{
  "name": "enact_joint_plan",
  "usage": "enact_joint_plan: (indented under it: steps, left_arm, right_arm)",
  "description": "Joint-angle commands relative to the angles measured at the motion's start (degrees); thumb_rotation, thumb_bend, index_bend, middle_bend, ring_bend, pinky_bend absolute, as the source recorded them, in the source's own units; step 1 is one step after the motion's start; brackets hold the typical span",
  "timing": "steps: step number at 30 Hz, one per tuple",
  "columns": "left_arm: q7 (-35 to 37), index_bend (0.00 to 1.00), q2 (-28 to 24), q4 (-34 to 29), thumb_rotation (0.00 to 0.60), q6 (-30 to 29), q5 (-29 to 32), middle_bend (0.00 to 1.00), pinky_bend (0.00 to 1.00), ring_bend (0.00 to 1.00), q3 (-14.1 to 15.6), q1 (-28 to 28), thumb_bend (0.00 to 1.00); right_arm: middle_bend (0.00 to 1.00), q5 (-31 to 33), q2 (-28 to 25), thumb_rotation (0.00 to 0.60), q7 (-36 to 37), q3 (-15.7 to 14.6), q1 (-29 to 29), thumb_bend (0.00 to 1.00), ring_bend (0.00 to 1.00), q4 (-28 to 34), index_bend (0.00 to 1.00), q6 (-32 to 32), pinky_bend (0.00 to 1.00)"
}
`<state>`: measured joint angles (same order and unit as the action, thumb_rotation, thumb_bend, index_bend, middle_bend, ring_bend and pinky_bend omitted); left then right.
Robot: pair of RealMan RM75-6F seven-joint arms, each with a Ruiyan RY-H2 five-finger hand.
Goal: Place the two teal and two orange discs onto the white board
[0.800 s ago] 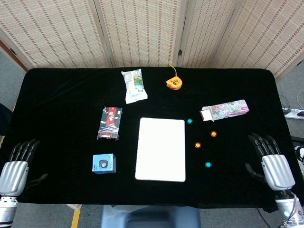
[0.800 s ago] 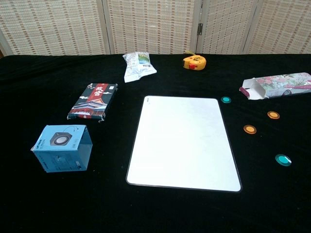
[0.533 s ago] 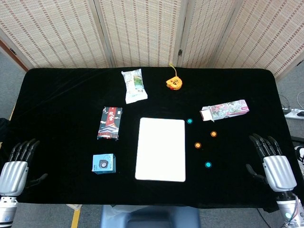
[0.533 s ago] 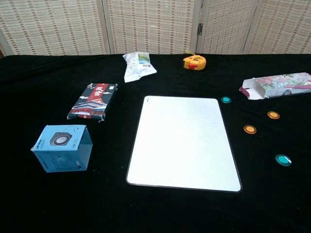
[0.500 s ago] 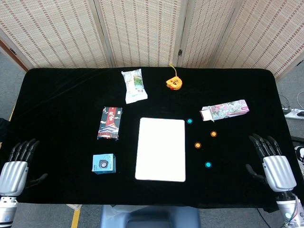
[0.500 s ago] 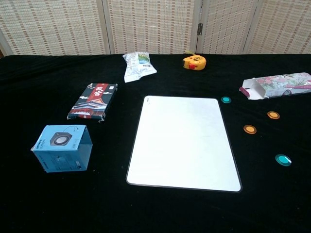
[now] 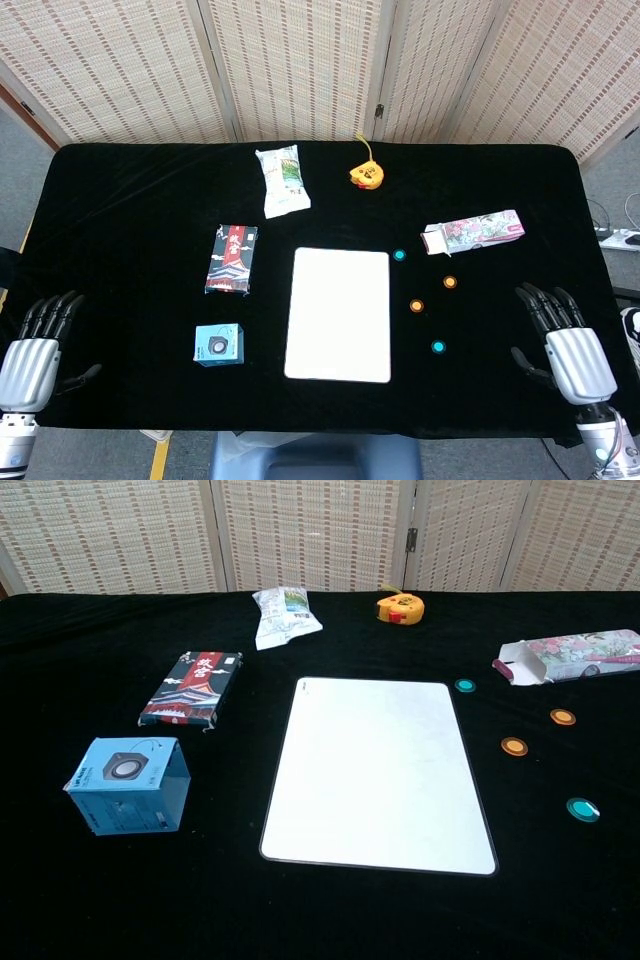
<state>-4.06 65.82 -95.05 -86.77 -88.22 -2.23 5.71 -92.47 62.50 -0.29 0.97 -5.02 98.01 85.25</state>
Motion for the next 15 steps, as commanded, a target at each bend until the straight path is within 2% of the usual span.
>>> enact_joint_plan:
  steps: [1,5,15]
  left_arm:
    - [-0.04,0.04,-0.05,-0.14,0.6,-0.05,-0.07,0.08,0.0,0.06,-0.02,0.01,0.15]
    - [-0.2,0.04,-0.08,-0.38,0.6,-0.14,-0.28,0.08,0.0,0.06,0.03,0.01,0.15]
    - [-0.08,0.04,-0.27,-0.41,0.6,-0.37,-0.11,0.08,0.0,0.06,0.23,-0.37,0.15]
  right_arm:
    - [0.11,-1.01,0.56,0.6,-0.56,-0.8,-1.04,0.38,0.12,-0.31,0.07,-2.12,0.03]
    - [0.12,-1.27,1.95,0.6,-2.4,-1.59,-3.11,0.38,0.12,-0.87,0.1,-6.59,0.03]
    - [0.14,2.68,8.46,0.6,-2.28,-2.05,-8.82,0.38,0.11,-6.44,0.32,-18.99,0.03]
